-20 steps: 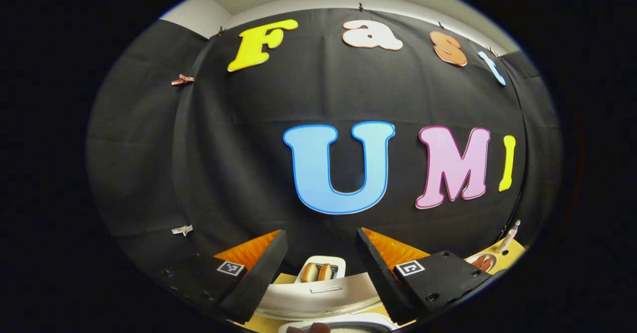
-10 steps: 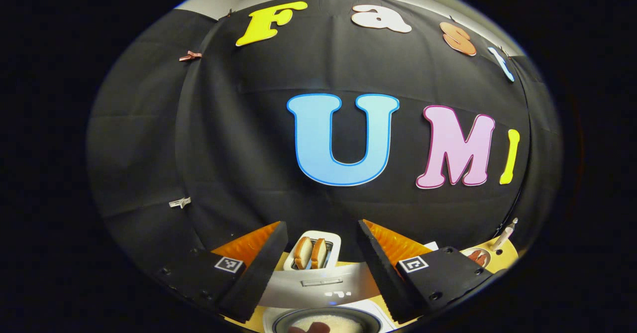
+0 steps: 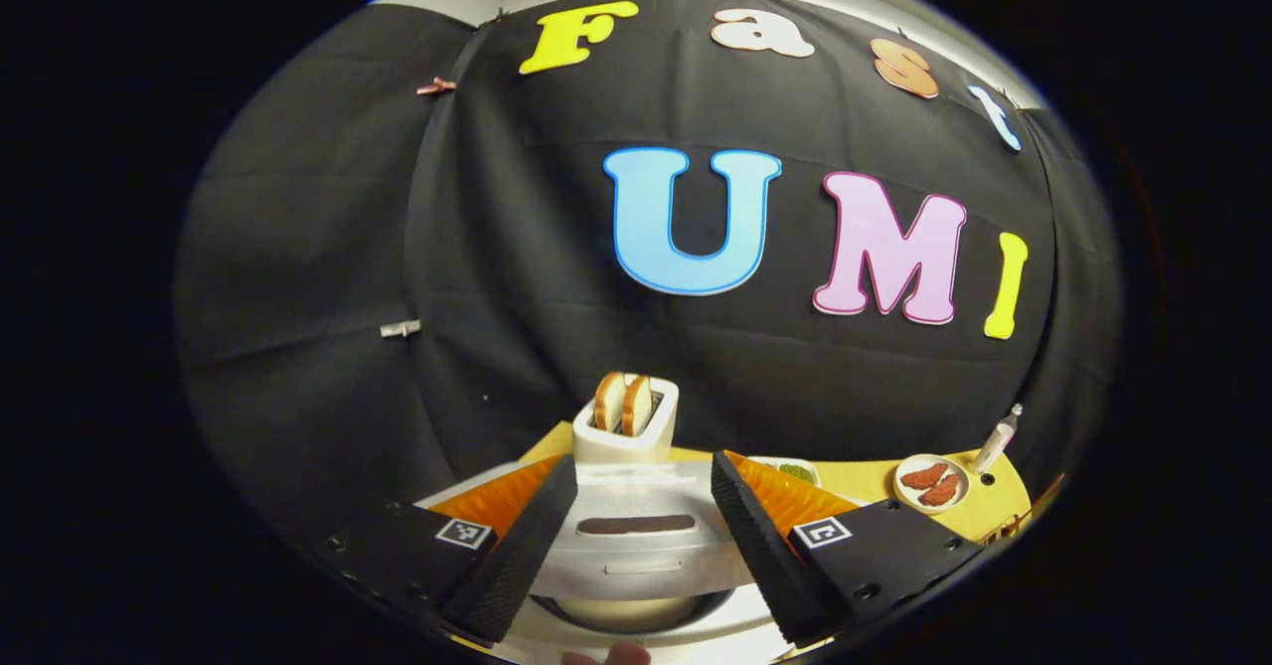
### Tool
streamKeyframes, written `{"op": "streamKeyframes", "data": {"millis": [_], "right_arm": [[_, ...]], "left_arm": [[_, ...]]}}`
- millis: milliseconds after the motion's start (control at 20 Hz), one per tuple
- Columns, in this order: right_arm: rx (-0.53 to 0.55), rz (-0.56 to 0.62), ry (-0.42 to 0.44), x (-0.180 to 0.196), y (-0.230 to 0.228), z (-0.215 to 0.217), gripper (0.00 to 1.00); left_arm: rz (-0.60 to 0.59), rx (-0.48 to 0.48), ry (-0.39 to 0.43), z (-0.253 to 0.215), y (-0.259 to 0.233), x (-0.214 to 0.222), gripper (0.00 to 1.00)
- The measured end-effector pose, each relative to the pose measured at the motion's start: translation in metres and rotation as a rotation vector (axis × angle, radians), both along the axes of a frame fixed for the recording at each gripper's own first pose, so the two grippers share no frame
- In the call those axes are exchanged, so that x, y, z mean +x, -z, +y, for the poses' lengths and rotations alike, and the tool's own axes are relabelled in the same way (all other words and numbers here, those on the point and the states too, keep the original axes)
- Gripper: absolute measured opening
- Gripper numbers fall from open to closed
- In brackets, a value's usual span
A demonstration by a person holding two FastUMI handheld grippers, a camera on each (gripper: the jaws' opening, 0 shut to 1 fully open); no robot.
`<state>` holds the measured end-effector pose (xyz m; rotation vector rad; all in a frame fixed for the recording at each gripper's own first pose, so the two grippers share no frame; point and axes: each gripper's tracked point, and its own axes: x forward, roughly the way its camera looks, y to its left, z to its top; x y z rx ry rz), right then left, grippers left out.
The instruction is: Close the left gripper, press the button to open the rice cooker; take a wooden spoon from the chopstick holder with the right hand, scoop a spoonful of rice and pour it into the rice cooker, then put the wooden spoon back into the chopstick holder.
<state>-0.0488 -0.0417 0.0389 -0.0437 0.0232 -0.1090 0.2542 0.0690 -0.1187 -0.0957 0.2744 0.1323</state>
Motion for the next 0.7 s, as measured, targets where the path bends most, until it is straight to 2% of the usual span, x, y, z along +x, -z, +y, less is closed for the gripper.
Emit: {"op": "streamKeyframes", "data": {"millis": [150, 400, 700], "right_arm": [[-0.02, 0.011, 0.004, -0.001, 0.005, -0.007, 0.98], [-0.018, 0.022, 0.004, -0.007, 0.012, -0.015, 0.98], [-0.018, 0.028, 0.023, -0.011, 0.015, -0.028, 0.98]], "left_arm": [[0.038, 0.01, 0.021, -0.006, 0.028, -0.016, 0.96], [0.086, -0.043, 0.011, -0.009, 0.053, -0.031, 0.97], [0.151, 0.045, 0.011, -0.013, 0.078, -0.038, 0.97]]}}
